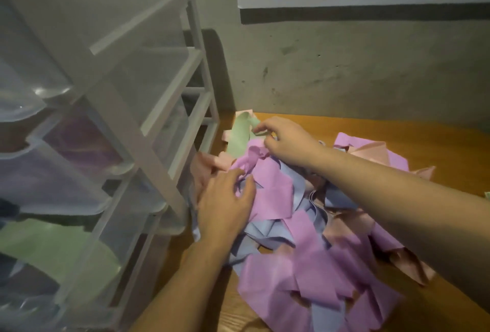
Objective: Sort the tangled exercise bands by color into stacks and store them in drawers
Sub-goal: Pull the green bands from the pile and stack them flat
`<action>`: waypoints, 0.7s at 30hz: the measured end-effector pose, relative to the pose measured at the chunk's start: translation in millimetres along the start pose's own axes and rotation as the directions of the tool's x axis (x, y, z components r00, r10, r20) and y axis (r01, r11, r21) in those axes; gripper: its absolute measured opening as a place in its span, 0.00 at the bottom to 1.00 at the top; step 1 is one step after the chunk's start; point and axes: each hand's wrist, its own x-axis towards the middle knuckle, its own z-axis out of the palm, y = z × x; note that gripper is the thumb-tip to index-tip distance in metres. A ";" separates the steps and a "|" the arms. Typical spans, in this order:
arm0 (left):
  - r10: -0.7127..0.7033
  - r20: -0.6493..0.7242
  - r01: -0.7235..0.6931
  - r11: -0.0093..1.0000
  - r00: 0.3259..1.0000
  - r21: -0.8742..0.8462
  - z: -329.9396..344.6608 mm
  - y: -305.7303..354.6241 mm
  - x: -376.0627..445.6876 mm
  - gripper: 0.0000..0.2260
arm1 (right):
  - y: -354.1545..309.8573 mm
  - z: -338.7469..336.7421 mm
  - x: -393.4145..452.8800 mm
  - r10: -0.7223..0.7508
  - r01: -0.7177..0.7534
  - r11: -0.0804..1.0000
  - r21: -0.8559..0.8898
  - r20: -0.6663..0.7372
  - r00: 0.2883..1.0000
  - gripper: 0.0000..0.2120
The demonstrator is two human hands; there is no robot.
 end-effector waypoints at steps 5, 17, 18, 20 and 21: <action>-0.034 -0.068 0.021 0.981 0.997 -0.195 1.2 -10.4 -13.6 0.16 | -7.2 30.6 44.2 -0.015 0.018 1.000 -0.018 0.126 0.992 0.21; 0.012 -0.129 -0.044 0.967 0.992 -0.250 0.7 -10.8 -13.5 0.17 | 19.5 39.9 37.7 0.005 0.046 0.966 -0.255 0.195 0.981 0.11; 0.025 -0.136 -0.059 0.965 0.990 -0.256 0.0 -10.7 -14.1 0.17 | 22.8 34.4 28.3 0.008 0.037 0.978 -0.205 0.214 0.977 0.11; 0.054 -0.148 -0.092 0.960 0.988 -0.266 -1.5 -9.8 -15.1 0.18 | 27.9 21.8 9.2 0.023 0.026 0.981 -0.192 0.250 0.968 0.12; 0.071 -0.153 -0.110 0.958 0.986 -0.264 -2.2 -9.2 -15.9 0.18 | 28.6 15.9 0.1 0.043 0.011 0.980 -0.197 0.265 0.963 0.12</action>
